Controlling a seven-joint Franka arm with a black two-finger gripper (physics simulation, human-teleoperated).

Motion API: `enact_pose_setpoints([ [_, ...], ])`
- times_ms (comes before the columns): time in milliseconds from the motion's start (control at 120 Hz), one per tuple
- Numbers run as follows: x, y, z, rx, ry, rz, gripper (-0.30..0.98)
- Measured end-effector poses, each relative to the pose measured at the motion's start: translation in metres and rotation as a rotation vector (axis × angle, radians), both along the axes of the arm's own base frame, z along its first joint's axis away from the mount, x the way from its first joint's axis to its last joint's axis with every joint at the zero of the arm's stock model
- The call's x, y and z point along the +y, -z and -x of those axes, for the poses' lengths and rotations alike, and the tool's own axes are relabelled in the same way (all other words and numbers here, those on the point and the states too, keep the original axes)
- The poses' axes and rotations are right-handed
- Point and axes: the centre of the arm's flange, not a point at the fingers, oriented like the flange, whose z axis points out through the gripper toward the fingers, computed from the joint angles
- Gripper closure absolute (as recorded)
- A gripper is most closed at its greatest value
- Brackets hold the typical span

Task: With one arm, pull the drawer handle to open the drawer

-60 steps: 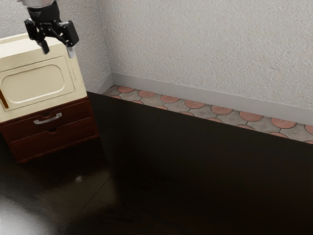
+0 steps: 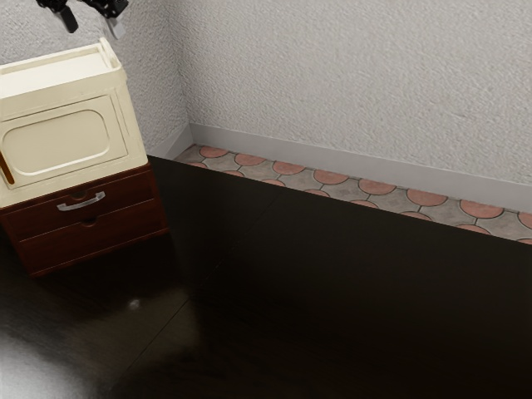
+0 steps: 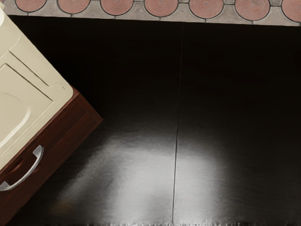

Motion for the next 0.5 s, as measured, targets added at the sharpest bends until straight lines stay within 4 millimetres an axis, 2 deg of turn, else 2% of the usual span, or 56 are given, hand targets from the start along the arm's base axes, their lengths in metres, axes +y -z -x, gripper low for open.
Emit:
enact_pose_setpoints([
  [100, -0.001, 0.006, -0.002, 0.022, 0.000, -0.001, 0.00],
  [300, 0.019, 0.024, -0.012, 0.075, -0.046, -0.003, 0.00],
  [333, 0.022, 0.036, -0.009, 0.109, -0.050, -0.003, 0.00],
  [383, 0.023, 0.059, 0.007, 0.158, -0.048, -0.001, 0.00],
  [450, 0.020, 0.103, 0.041, 0.221, -0.033, -0.002, 0.00],
  [500, 0.019, 0.140, 0.056, 0.263, -0.027, -0.011, 0.00],
])
